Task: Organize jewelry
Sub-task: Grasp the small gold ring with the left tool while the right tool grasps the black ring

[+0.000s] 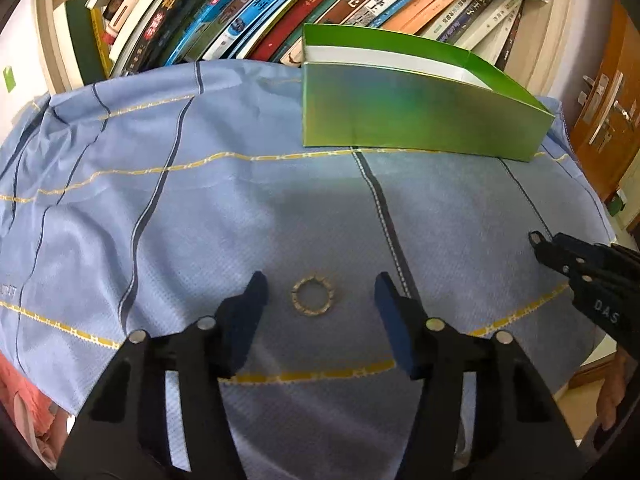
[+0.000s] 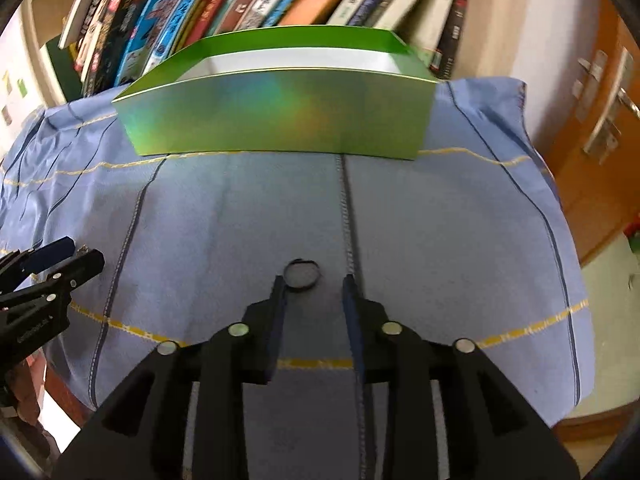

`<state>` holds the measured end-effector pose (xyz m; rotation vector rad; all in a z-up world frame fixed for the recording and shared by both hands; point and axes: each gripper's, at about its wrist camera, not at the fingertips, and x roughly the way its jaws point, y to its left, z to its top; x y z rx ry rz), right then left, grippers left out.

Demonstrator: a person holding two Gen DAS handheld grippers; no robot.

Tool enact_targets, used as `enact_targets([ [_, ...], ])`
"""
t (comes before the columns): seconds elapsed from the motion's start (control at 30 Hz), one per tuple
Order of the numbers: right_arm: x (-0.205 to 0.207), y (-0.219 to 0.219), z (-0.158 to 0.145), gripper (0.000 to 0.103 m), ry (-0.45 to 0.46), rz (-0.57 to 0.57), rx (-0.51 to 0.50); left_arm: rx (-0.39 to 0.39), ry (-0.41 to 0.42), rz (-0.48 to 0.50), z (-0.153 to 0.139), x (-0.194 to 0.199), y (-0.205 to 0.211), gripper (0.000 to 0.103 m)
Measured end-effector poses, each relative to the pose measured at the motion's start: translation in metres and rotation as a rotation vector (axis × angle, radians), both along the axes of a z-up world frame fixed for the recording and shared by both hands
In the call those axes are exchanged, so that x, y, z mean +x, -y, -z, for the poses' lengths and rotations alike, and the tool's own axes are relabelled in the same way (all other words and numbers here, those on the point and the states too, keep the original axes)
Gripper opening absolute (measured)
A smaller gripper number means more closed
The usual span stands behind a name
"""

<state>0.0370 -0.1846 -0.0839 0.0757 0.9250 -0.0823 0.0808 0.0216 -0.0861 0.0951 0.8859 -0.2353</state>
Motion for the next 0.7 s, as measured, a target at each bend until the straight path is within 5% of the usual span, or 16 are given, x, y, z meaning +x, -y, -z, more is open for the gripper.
enact_targets([
  [0.07, -0.002, 0.003, -0.001, 0.035, 0.007, 0.006, 0.011, 0.001, 0.003, 0.001, 0.000, 0.000, 0.005, 0.037],
  [0.2, -0.006, 0.007, -0.001, 0.040, 0.014, 0.016, 0.028, -0.016, 0.005, 0.046, 0.000, 0.001, 0.020, 0.028],
  [0.5, -0.012, 0.009, -0.002, 0.040, 0.018, 0.007, 0.042, -0.064, 0.022, 0.105, -0.001, 0.005, 0.042, 0.029],
  [0.57, -0.013, 0.010, -0.002, 0.040, 0.019, 0.009, 0.048, -0.052, 0.036, 0.088, -0.008, -0.001, 0.033, 0.043],
  [0.7, -0.013, 0.007, -0.004, 0.045, 0.023, 0.005, 0.057, -0.013, 0.045, 0.067, -0.014, -0.013, 0.020, 0.048],
])
